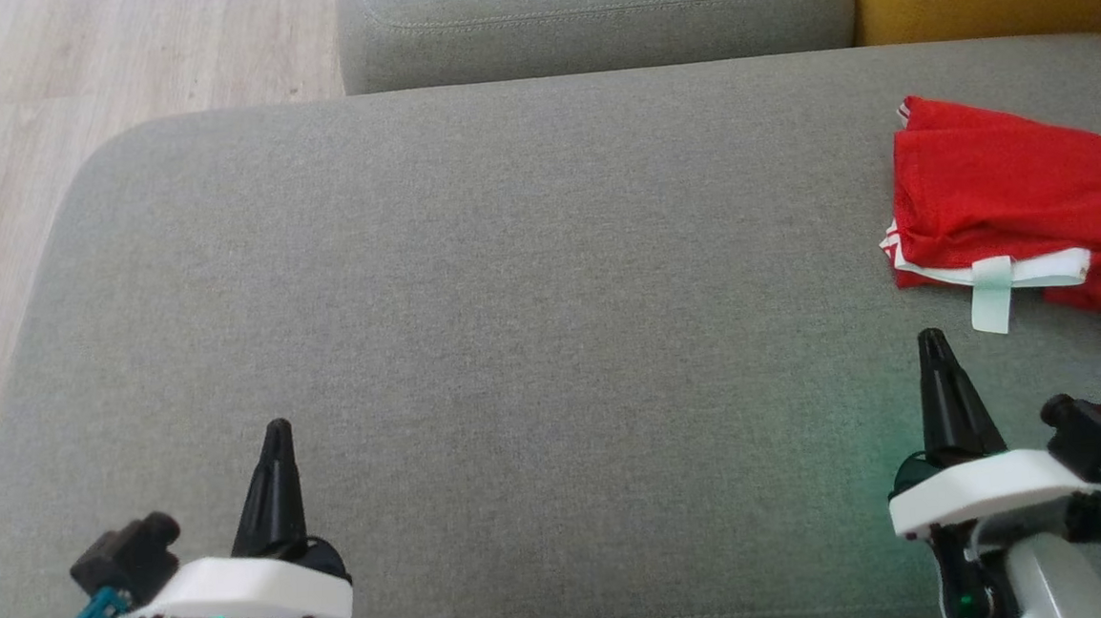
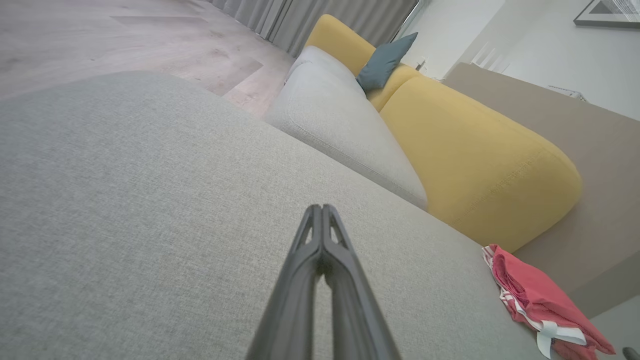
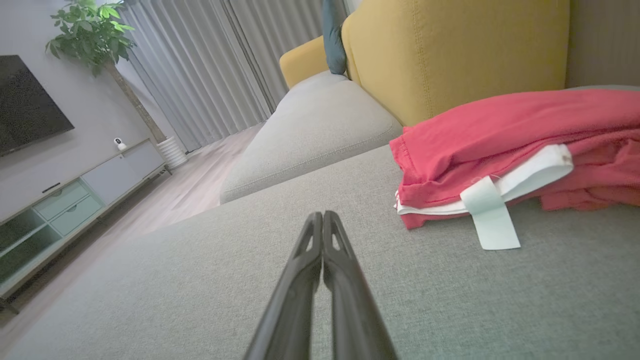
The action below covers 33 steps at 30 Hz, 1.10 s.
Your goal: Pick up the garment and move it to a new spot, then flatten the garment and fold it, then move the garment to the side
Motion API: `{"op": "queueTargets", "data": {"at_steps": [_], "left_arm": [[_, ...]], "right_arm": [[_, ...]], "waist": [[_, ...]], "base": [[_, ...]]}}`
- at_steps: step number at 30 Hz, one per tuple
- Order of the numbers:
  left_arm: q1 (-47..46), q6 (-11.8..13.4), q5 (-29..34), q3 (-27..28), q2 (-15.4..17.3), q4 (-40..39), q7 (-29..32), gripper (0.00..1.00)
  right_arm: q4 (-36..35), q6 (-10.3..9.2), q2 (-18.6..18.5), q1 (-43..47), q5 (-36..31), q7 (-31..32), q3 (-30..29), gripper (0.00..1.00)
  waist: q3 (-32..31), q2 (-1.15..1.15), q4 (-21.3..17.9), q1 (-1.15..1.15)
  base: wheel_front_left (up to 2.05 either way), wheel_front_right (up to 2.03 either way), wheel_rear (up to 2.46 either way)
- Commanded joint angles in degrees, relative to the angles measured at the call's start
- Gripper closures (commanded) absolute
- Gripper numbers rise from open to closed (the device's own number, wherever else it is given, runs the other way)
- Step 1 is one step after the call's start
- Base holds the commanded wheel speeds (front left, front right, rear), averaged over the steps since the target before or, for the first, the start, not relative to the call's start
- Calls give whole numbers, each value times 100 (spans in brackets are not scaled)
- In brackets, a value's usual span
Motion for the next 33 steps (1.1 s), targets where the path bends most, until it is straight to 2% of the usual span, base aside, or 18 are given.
{"op": "queueTargets", "data": {"at_steps": [1,33], "left_arm": [[-339,-47,-142,131,70,-145,42,100],[-511,-163,-1987,427,126,32,548,100]], "right_arm": [[-211,7,-23,-229,179,32,-38,100],[-311,17,-32,-226,2333,559,-249,100]], "waist": [[-2,0,-2,0],[-42,0,-45,0]], "base": [[0,0,0],[0,0,0]]}}
